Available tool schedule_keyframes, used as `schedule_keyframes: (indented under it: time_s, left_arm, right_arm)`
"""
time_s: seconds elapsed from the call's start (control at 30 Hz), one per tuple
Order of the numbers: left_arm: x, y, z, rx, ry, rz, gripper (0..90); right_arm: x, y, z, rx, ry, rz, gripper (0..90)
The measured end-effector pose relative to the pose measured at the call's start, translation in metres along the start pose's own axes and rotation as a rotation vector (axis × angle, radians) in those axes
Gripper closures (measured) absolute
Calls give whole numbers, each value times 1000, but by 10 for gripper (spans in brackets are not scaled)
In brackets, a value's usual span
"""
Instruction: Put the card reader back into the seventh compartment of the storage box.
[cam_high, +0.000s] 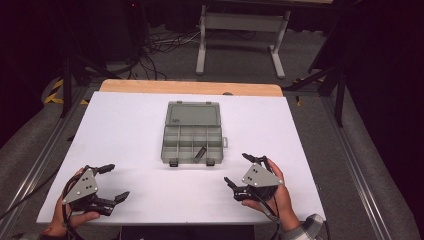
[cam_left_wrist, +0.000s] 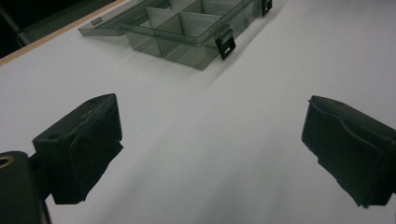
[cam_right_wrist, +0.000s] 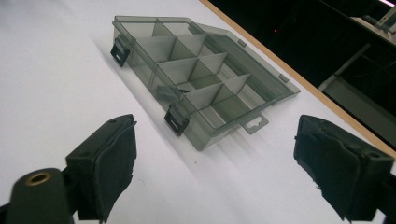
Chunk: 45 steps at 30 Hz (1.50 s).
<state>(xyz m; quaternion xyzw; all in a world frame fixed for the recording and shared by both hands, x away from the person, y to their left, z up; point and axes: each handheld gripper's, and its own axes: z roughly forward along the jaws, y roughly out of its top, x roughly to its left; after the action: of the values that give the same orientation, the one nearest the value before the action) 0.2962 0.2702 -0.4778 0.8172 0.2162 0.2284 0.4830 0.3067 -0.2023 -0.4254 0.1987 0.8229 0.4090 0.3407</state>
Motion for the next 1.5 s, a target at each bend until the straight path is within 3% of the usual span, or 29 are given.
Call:
schedule_keyframes:
  time_s: [0.3, 0.6, 0.8, 0.97, 1.5]
  left_arm:
    - [0, 0, 1, 4, 2, -1, 58]
    - [0, 0, 2, 3, -3, -6, 58]
    - [1, 0, 5, 8, -16, -4, 56]
    - [1, 0, 7, 6, -16, -9, 55]
    - [-3, 0, 4, 2, -21, 7, 56]
  right_arm:
    - [1, -20, -1, 0, -20, 5, 141]
    - [-1, -43, -3, 11, -38, 46, 132]
    - [-3, -56, -6, 41, -78, 24, 129]
    - [-5, -66, -7, 39, -52, 62, 122]
    - [-2, -59, -7, -7, -44, 94, 121]
